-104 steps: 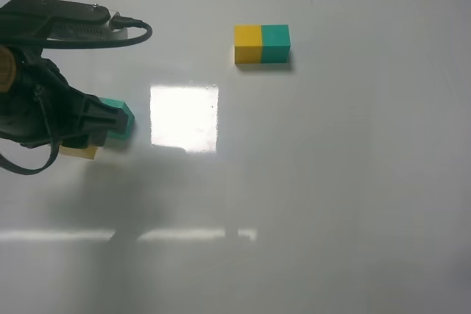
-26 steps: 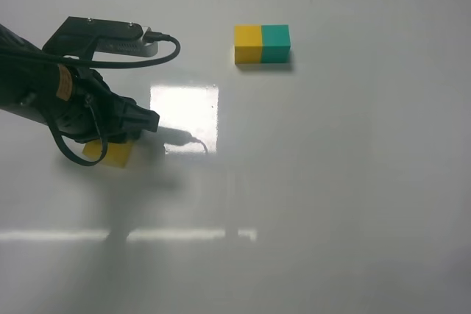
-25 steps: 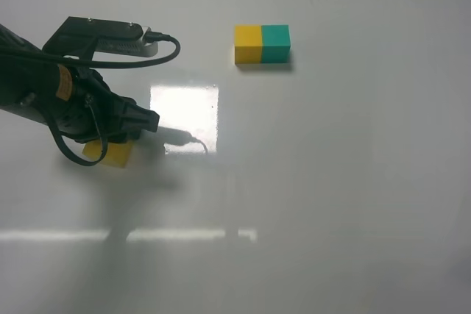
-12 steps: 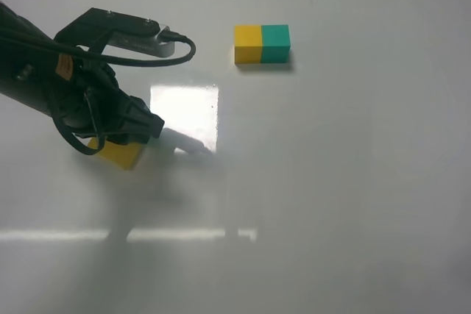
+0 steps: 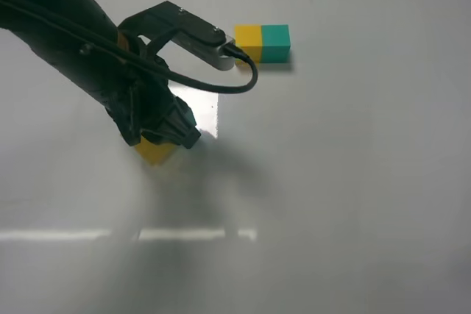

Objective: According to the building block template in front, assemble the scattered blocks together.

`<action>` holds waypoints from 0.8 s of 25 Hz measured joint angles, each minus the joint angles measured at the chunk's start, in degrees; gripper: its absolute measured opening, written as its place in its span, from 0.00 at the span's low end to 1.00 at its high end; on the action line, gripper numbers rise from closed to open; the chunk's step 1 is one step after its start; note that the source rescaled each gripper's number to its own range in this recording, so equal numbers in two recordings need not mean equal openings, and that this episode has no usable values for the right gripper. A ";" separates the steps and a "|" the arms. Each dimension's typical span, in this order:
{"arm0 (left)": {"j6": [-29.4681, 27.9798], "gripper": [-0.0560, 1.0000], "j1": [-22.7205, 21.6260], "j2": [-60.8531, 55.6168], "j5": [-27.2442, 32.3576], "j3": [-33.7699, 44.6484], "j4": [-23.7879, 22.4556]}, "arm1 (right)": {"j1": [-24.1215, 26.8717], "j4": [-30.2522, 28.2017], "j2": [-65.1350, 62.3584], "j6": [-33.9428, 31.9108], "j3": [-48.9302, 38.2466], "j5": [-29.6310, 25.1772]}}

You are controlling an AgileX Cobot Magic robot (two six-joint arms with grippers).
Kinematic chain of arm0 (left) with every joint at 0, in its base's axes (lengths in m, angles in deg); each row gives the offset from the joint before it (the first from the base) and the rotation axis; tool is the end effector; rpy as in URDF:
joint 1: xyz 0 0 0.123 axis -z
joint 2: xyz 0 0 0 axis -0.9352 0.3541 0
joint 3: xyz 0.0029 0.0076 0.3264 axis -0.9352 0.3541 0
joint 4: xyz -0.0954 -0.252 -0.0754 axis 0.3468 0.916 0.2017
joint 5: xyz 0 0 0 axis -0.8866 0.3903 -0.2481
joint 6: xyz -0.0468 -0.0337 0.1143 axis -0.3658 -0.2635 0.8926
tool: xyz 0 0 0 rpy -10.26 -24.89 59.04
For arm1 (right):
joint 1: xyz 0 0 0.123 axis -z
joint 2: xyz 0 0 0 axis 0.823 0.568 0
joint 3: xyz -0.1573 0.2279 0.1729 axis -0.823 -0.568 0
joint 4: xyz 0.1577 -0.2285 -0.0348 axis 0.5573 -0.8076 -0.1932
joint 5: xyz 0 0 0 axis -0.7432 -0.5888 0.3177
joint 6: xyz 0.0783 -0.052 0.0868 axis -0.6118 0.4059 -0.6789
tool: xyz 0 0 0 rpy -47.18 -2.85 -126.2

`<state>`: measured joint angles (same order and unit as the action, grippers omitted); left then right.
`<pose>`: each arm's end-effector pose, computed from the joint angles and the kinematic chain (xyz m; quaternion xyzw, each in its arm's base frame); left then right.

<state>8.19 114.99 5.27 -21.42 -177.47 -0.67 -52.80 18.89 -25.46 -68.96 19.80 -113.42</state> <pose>0.2930 -0.2596 0.3858 0.3647 0.8694 -0.0123 0.3330 0.0145 -0.0007 0.2851 0.0239 0.8278 -0.0091 0.5604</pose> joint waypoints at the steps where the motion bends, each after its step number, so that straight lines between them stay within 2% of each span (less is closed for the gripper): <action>1: 1.54 0.06 0.80 1.41 0.92 -1.93 0.00 | 0.00 0.00 0.00 0.00 0.00 0.00; 11: 16.93 0.06 8.01 11.28 4.08 -17.28 0.04 | 0.00 0.00 0.00 0.00 0.00 0.00; 16: 25.23 0.06 9.56 14.56 4.40 -21.22 0.06 | 0.00 0.00 0.00 0.00 0.00 0.00; 20: 28.76 0.06 9.67 16.15 3.66 -21.79 0.01 | 0.00 0.00 0.00 0.00 0.00 0.00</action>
<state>36.95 124.67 21.42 -17.76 -199.25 -0.67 -52.80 18.89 -25.46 -68.96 19.80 -113.42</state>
